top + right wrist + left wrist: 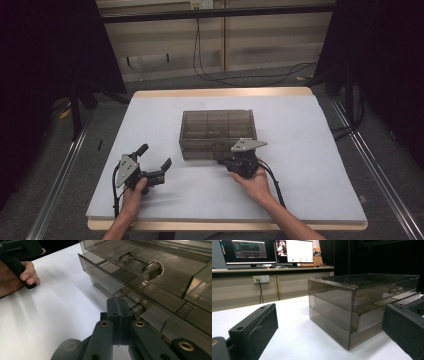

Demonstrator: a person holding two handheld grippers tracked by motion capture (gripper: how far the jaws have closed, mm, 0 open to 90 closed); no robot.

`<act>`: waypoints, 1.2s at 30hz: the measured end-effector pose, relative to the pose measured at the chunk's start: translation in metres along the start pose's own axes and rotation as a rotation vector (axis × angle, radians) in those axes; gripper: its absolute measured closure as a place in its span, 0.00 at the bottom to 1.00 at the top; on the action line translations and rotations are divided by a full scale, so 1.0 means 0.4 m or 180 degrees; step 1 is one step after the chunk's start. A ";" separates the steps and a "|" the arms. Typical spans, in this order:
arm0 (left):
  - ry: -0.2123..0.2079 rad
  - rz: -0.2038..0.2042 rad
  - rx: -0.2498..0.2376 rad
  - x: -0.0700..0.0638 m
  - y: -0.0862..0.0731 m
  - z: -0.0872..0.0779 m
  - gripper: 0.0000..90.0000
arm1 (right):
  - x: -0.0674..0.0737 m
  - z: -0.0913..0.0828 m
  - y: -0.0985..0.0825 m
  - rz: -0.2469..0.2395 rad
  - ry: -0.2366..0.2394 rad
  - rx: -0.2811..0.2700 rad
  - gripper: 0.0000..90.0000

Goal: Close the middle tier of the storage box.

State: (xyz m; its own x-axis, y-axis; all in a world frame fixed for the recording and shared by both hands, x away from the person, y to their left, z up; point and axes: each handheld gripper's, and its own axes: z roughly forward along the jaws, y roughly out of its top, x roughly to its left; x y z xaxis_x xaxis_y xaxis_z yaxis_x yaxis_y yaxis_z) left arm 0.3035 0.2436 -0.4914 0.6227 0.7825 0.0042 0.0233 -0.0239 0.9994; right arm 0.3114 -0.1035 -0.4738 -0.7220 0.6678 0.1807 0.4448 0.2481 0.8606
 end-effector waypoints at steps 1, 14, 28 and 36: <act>0.0000 0.0001 0.0000 0.000 0.000 0.000 0.01 | 0.000 0.001 0.000 0.0004 0.0002 0.0001 1.00; 0.0001 0.0017 0.0015 0.001 0.000 -0.001 0.01 | -0.003 0.006 0.002 -0.0002 -0.0025 -0.0007 1.00; -0.0001 -0.0001 0.0001 0.000 0.000 0.000 0.01 | -0.008 0.011 0.008 0.0014 -0.0061 -0.0010 1.00; -0.0001 0.0001 0.0000 0.000 0.000 0.000 0.01 | -0.009 0.015 0.009 0.0024 -0.0085 -0.0017 1.00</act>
State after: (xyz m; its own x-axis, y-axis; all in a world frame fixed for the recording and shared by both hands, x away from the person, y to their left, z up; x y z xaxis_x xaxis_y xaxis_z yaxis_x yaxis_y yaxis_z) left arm 0.3035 0.2436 -0.4914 0.6229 0.7823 0.0044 0.0232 -0.0242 0.9994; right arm 0.3190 -0.1007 -0.4741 -0.7041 0.6883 0.1746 0.4475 0.2393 0.8617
